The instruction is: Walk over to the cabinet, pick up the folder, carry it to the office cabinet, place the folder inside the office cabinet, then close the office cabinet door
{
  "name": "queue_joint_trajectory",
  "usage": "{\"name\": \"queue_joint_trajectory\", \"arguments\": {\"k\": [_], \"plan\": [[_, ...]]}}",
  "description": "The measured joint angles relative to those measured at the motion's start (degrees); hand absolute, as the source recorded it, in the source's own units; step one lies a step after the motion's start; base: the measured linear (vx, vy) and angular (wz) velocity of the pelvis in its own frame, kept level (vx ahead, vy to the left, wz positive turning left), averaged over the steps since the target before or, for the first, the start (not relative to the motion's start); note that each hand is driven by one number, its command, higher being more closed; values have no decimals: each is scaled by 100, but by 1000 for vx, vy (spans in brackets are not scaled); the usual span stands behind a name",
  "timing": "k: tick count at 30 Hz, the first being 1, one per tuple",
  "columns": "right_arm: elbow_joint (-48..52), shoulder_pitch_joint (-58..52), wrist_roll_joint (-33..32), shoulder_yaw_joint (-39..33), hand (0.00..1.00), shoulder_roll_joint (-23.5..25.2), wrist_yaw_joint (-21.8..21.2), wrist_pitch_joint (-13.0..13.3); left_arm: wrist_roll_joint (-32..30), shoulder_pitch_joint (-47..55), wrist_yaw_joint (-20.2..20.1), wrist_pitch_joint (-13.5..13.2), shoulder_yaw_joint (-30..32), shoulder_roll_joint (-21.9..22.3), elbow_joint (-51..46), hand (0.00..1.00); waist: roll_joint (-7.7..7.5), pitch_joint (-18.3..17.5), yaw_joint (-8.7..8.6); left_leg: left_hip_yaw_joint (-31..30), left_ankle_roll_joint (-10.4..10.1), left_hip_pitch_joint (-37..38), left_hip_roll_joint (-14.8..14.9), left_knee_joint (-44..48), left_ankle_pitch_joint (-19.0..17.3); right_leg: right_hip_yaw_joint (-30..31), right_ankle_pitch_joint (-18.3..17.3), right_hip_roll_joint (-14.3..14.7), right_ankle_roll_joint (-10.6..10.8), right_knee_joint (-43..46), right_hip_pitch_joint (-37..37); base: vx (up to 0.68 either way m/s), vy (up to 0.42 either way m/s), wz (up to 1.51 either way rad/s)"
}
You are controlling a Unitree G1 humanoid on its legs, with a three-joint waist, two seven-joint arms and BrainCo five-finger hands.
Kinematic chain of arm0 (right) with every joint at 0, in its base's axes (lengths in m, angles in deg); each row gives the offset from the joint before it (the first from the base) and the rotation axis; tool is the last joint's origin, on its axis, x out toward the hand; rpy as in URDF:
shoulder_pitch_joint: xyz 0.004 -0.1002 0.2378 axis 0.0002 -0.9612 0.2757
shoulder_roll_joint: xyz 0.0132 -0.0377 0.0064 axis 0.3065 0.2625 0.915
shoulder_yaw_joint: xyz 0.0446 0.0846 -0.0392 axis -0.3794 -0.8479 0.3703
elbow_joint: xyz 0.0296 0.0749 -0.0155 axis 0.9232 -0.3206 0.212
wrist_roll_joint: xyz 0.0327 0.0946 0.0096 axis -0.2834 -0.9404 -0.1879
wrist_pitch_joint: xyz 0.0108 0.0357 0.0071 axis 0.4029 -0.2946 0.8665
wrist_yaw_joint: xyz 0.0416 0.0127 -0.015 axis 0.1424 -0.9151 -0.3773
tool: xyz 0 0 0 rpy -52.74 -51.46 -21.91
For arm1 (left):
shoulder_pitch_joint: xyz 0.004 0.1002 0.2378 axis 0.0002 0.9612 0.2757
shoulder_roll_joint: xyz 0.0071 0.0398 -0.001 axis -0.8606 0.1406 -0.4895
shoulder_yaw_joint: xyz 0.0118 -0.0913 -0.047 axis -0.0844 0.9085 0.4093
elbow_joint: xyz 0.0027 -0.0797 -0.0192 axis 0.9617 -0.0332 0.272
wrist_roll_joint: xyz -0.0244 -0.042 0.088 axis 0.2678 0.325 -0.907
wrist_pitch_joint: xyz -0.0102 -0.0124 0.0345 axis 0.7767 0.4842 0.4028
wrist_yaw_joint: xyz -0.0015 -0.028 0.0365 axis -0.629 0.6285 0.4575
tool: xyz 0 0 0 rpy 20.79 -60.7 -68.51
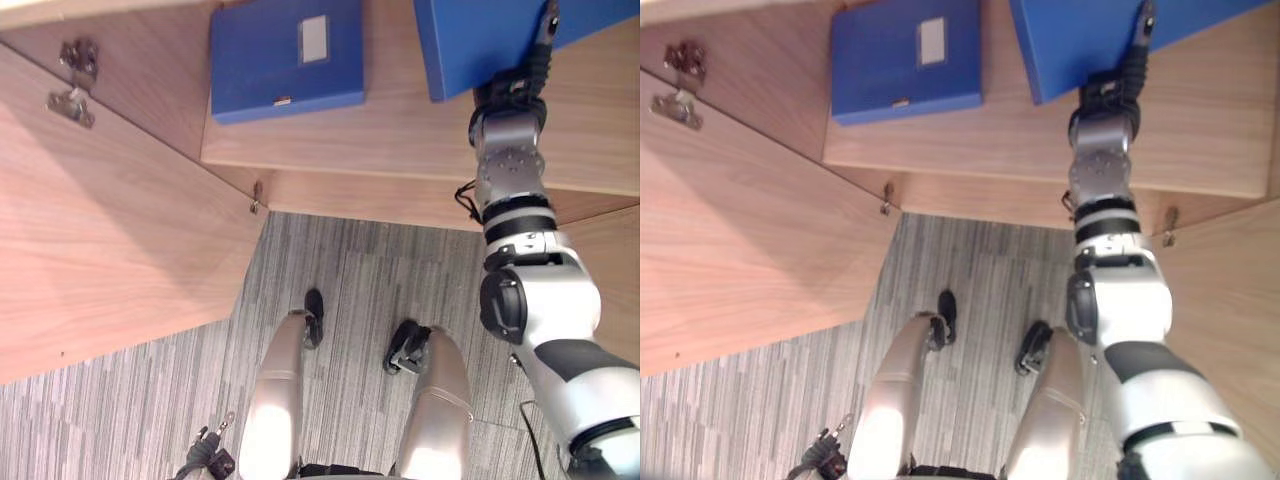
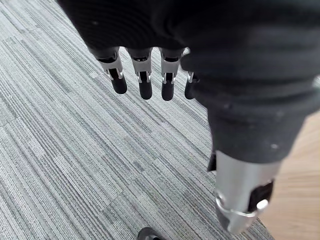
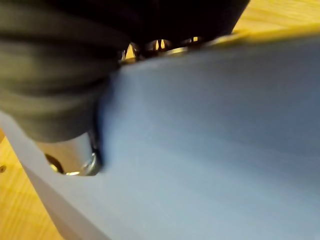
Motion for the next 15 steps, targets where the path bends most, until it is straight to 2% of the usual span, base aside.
{"name": "queue_joint_trajectory", "arguments": {"k": [7, 8, 15], "plan": [[-106, 29, -236, -5, 100, -80, 381, 187, 12, -156, 168, 33, -2, 29, -108, 0, 3, -1, 130, -82, -25, -405, -113, 97, 109, -38, -84, -154, -10, 279, -388, -40, -17, 16], [-174, 34, -314, -5, 0, -92, 448, 244, 14, -206, 212, 34, -3, 64, -110, 0, 3, -1, 128, -99, -31, -464, -172, 91, 139, -41, -94, -218, -40, 339, -449, 2, -13, 17], [-254, 185, -448, 28, 0, -122, 645, 282, 136, -329, 337, 33, -5, 136, -143, 0, 12, -3, 161, -231, -76, -593, -273, 104, 180, -168, -167, -322, -92, 438, -473, 32, -23, 14]]}}
